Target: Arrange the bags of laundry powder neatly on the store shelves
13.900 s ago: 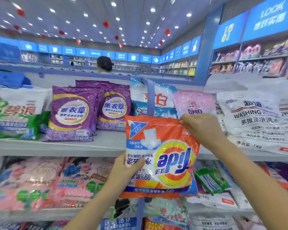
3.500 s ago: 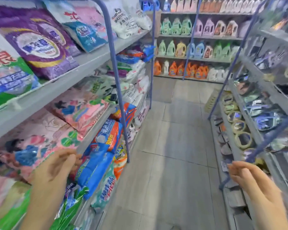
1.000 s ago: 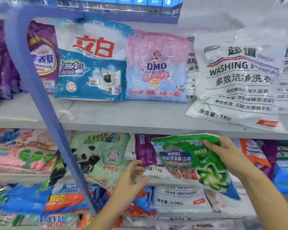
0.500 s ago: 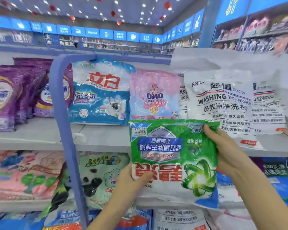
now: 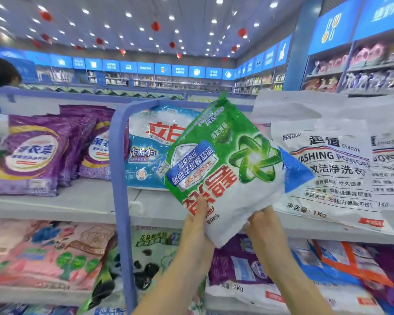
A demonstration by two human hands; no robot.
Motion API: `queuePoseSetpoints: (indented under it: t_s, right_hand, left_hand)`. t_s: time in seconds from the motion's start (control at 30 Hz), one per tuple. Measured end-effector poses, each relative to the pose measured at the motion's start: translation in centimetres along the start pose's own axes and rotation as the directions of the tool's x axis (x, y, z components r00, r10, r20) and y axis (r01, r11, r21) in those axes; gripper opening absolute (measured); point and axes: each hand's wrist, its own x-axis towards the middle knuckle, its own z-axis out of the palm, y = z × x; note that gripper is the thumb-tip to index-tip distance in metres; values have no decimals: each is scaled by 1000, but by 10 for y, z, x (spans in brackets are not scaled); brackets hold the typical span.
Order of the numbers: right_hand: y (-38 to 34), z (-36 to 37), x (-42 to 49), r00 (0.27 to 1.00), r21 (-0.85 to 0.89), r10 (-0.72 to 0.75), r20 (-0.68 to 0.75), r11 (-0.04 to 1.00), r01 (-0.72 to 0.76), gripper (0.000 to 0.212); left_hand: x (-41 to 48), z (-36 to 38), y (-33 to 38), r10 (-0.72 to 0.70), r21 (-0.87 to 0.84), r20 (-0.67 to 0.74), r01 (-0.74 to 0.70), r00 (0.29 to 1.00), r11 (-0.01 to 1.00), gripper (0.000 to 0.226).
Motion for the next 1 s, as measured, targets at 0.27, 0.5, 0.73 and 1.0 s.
queuePoseSetpoints:
  t_s: [0.27, 0.5, 0.73, 1.0]
  right_hand:
    - [-55, 18, 44, 969, -156, -112, -221, 985, 79, 5]
    - [-127, 9, 122, 890, -824, -178, 420, 337, 456, 40]
    - [-100, 15, 160, 883, -884, 41, 467, 46, 465, 63]
    - [-96, 1, 159, 885, -882, -2, 465, 81, 464, 56]
  left_hand:
    - [-1, -11, -11, -189, 448, 213, 76, 959, 891, 59]
    - [-4, -47, 26, -47, 551, 285, -123, 957, 825, 49]
    - [17, -61, 64, 328, 636, 104, -316, 939, 704, 15]
    - [94, -21, 77, 411, 785, 210, -404, 887, 470, 67]
